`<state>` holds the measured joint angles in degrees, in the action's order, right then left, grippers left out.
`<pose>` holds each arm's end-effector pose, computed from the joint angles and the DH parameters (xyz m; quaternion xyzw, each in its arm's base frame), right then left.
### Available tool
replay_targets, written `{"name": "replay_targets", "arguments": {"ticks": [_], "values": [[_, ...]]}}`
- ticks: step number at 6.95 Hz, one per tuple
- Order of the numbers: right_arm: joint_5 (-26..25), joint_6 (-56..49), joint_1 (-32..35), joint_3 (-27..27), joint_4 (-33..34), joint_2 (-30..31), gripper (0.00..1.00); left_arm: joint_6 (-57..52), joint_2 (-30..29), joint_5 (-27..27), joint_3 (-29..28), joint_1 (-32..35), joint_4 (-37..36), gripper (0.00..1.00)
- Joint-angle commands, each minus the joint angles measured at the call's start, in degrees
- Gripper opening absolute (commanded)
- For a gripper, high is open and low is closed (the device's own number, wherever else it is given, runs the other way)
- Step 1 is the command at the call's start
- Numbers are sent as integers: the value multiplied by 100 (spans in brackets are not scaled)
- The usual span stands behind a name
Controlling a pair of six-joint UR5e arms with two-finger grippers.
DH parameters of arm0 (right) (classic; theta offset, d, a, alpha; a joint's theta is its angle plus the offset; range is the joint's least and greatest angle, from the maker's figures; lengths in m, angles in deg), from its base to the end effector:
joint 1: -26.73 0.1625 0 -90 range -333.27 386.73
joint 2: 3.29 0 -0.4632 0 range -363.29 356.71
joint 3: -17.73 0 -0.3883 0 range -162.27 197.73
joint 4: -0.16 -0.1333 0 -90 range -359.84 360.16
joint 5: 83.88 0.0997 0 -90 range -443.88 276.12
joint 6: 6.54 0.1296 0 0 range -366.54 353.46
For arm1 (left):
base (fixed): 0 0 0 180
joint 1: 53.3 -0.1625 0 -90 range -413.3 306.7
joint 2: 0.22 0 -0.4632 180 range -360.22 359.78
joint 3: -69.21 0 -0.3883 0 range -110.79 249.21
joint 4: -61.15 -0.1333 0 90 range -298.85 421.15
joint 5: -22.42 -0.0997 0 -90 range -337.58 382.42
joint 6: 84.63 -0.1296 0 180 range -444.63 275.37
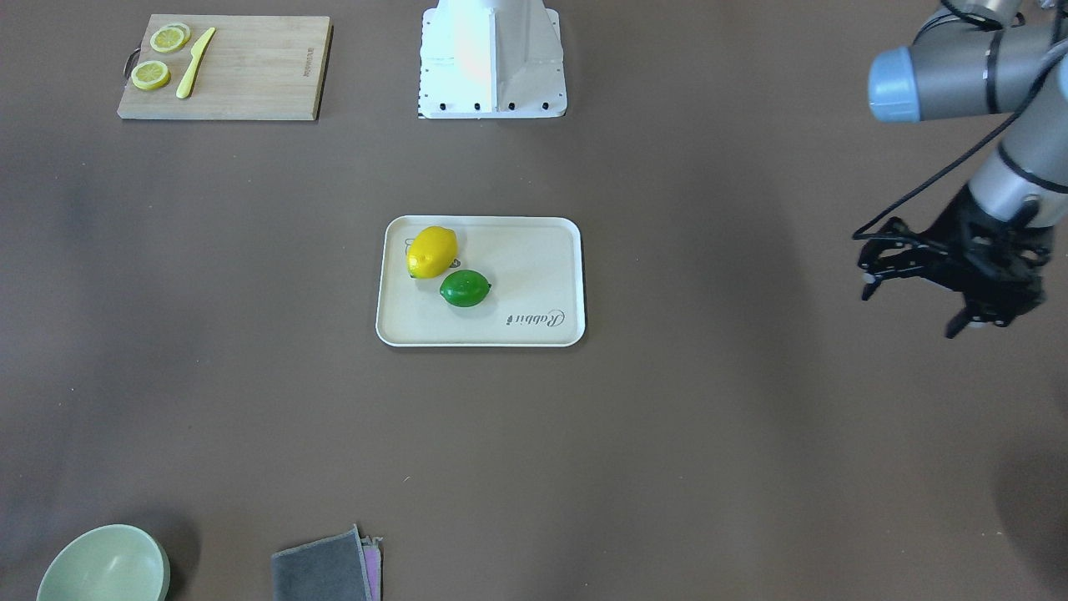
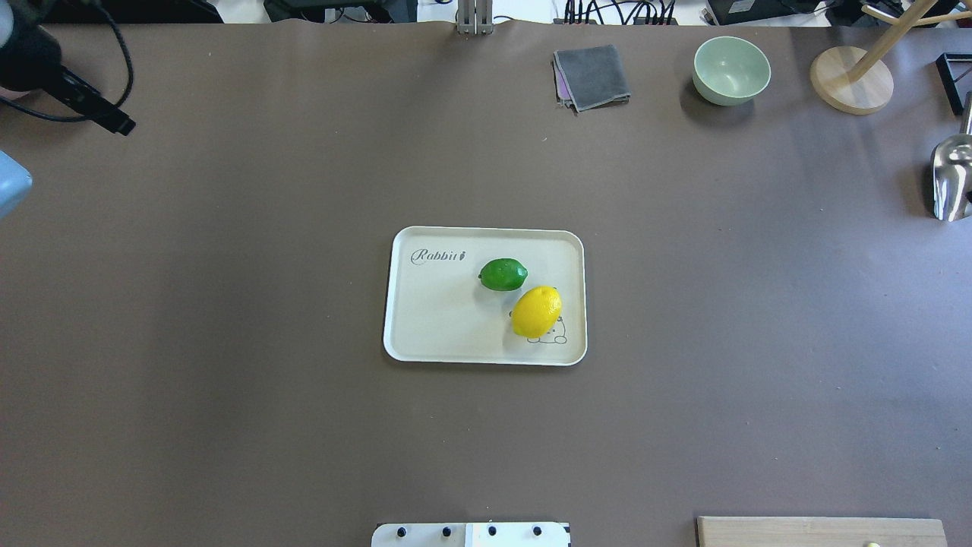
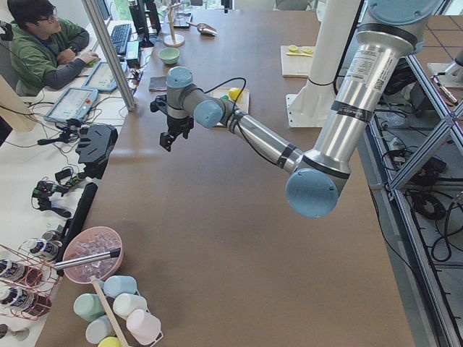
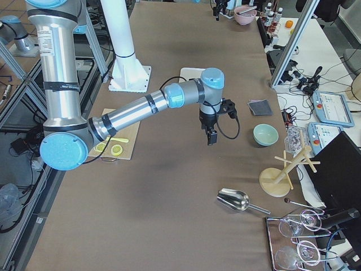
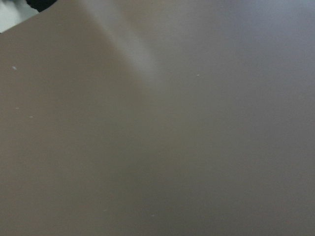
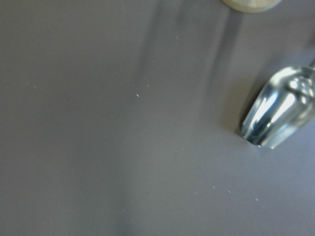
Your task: Place all lemons on tray
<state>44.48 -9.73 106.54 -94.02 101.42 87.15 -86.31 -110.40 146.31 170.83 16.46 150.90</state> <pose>-0.0318 -0.4760 0.5672 0.0626 -0.3317 -0.1382 0.9311 0.1611 -0.6132 0.4322 0.2114 0.3187 0.2528 0.8887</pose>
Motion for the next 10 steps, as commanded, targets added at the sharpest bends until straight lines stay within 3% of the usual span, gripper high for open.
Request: {"name": "replay_targets", "arguments": {"ticks": [1, 3, 5, 6, 8, 10], "values": [[92, -1409, 1041, 581, 0, 649, 100, -1481, 32, 762, -80, 1323, -1350, 99], [110, -1412, 1815, 584, 0, 1176, 100, -2982, 705, 1093, -588, 1802, -1373, 99], [617, -1377, 1968, 619, 0, 1554, 100, -2987, 1022, 823, -896, 1927, -1399, 99], [646, -1368, 1968, 619, 0, 1565, 100, -2918, 1103, 778, -1159, 2188, -1034, 99], [752, -1430, 1968, 646, -9, 1618, 100, -2052, 1288, 733, -1119, 2532, -863, 99], [804, -1404, 1959, 619, -340, 1609, 100, -1986, 1683, 724, -1075, 2578, -810, 99]]}}
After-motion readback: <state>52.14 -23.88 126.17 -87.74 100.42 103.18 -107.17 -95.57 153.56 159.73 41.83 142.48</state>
